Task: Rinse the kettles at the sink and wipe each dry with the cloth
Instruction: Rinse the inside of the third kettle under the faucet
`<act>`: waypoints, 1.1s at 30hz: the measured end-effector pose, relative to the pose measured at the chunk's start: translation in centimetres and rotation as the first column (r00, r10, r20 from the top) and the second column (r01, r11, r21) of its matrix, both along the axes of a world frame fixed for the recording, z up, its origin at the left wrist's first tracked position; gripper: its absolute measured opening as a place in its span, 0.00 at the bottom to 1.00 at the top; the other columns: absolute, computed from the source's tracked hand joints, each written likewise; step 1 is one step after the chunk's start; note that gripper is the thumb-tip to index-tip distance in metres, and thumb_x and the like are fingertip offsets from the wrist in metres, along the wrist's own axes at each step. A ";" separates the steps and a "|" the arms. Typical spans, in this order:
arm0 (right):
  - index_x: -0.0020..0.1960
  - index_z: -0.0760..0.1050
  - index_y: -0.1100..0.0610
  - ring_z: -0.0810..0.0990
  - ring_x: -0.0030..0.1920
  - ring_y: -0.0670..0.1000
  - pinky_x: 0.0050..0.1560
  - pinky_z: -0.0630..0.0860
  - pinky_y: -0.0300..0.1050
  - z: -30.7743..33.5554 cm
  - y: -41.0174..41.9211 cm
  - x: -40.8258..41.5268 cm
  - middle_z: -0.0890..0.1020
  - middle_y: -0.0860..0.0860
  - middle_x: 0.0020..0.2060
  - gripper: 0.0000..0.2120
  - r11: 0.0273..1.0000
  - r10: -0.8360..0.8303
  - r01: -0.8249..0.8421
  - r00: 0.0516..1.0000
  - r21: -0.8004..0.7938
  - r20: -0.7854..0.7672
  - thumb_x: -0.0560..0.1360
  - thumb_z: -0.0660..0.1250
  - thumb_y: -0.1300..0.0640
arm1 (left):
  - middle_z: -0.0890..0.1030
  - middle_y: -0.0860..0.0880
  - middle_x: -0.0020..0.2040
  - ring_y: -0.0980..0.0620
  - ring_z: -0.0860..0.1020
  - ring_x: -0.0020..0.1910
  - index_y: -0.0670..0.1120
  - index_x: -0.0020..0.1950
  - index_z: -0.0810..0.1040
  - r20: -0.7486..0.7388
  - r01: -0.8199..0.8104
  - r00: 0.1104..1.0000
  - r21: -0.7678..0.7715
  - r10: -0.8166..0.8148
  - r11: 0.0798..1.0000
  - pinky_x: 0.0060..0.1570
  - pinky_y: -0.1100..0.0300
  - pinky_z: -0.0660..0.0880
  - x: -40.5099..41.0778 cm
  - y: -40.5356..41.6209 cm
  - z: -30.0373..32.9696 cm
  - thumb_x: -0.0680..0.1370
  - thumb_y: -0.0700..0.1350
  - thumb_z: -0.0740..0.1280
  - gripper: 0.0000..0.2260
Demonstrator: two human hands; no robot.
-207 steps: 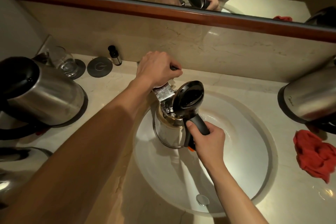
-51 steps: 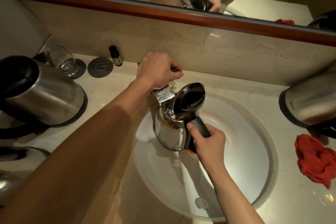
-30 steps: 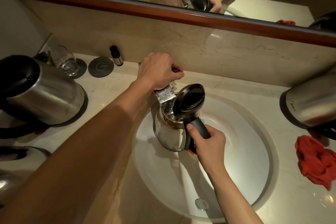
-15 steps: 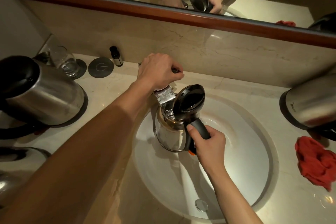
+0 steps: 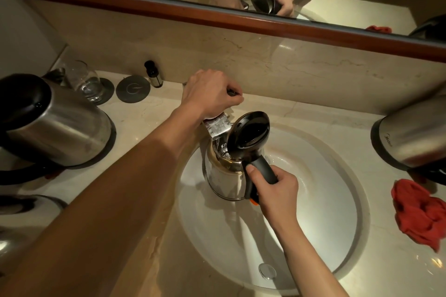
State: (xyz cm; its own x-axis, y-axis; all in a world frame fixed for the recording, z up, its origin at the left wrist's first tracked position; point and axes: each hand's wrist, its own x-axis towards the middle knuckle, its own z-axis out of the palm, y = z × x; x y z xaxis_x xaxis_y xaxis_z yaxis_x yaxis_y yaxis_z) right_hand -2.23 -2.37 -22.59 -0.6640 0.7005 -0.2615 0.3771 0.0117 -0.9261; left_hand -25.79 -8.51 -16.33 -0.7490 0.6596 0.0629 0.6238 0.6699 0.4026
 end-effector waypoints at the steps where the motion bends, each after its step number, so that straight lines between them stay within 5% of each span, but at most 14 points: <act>1: 0.25 0.67 0.53 0.65 0.28 0.51 0.33 0.64 0.47 -0.1 0.0 0.0 0.66 0.50 0.23 0.23 1.000 -0.001 0.001 1.000 -0.001 -0.002 0.62 0.73 0.38 | 0.86 0.58 0.49 0.51 0.80 0.51 0.60 0.50 0.85 -0.004 0.004 1.000 -0.001 -0.004 1.000 0.52 0.57 0.69 0.0 0.0 0.1 0.76 0.58 0.68 0.08; 12: 0.24 0.68 0.51 0.66 0.28 0.52 0.34 0.65 0.50 -0.3 0.1 -0.1 0.67 0.52 0.23 0.23 1.000 0.002 -0.002 1.000 -0.002 0.008 0.62 0.73 0.37 | 0.85 0.59 0.47 0.51 0.81 0.50 0.61 0.50 0.85 0.019 -0.012 1.000 -0.023 0.012 1.000 0.52 0.52 0.77 -0.2 0.0 -0.2 0.75 0.60 0.67 0.09; 18: 0.23 0.72 0.47 0.68 0.28 0.53 0.34 0.67 0.49 -0.1 0.1 -0.1 0.68 0.45 0.21 0.18 1.000 0.007 -0.007 1.000 -0.005 -0.002 0.64 0.74 0.41 | 0.86 0.59 0.47 0.50 0.81 0.50 0.61 0.49 0.85 0.019 0.004 1.000 -0.011 -0.003 1.000 0.53 0.53 0.76 -0.2 0.0 -0.3 0.75 0.59 0.67 0.09; 33: 0.24 0.70 0.50 0.67 0.28 0.53 0.33 0.67 0.52 -0.3 0.0 -0.1 0.67 0.51 0.23 0.20 1.000 -0.008 0.008 1.000 -0.027 0.001 0.63 0.74 0.39 | 0.85 0.59 0.48 0.50 0.81 0.50 0.61 0.49 0.85 0.013 -0.005 1.000 -0.008 0.005 1.000 0.52 0.54 0.76 -0.4 0.0 -0.5 0.75 0.60 0.67 0.09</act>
State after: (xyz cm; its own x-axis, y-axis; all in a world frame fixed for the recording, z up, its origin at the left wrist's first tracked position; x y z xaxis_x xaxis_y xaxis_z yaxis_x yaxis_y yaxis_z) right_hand -2.34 -2.36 -22.91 -0.6581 0.6986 -0.2808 0.3779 -0.0161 -0.9257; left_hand -26.19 -8.52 -16.83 -0.7530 0.6563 0.0475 0.6151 0.6764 0.4051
